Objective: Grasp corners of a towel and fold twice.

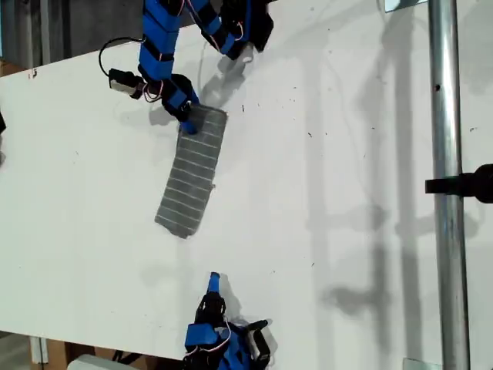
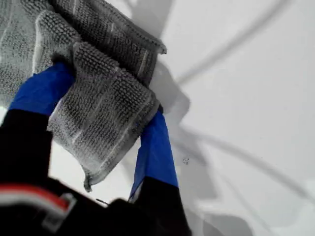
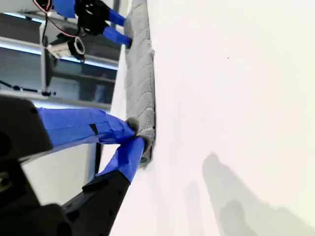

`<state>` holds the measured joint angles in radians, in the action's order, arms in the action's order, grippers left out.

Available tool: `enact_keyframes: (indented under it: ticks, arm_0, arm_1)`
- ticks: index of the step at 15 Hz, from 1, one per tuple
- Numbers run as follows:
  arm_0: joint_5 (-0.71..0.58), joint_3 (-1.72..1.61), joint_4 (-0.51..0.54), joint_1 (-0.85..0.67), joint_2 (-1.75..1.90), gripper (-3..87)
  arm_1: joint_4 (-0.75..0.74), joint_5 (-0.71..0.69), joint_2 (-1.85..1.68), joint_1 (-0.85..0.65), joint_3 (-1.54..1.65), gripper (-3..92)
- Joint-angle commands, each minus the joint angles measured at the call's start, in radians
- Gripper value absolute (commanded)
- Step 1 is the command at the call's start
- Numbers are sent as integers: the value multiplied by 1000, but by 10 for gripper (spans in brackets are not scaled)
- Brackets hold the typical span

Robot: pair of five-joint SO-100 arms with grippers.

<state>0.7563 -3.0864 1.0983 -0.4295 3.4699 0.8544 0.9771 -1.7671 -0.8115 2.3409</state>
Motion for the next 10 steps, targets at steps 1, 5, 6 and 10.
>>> enact_keyframes:
  ticks: [1,5,6,10]
  arm_0:
    - [9,-2,-6,-9,8,12]
    - [12,-5,-5,-12,8,13]
    - [14,-5,-3,-9,8,13]
    - [15,-6,-6,-11,8,15]
  arm_1:
    - [2,-3,149,107,-204,273]
    - [250,-32,342,196,-528,-1]
    - [463,-67,314,173,-592,-1]
    - [1074,-67,166,173,-632,-2]
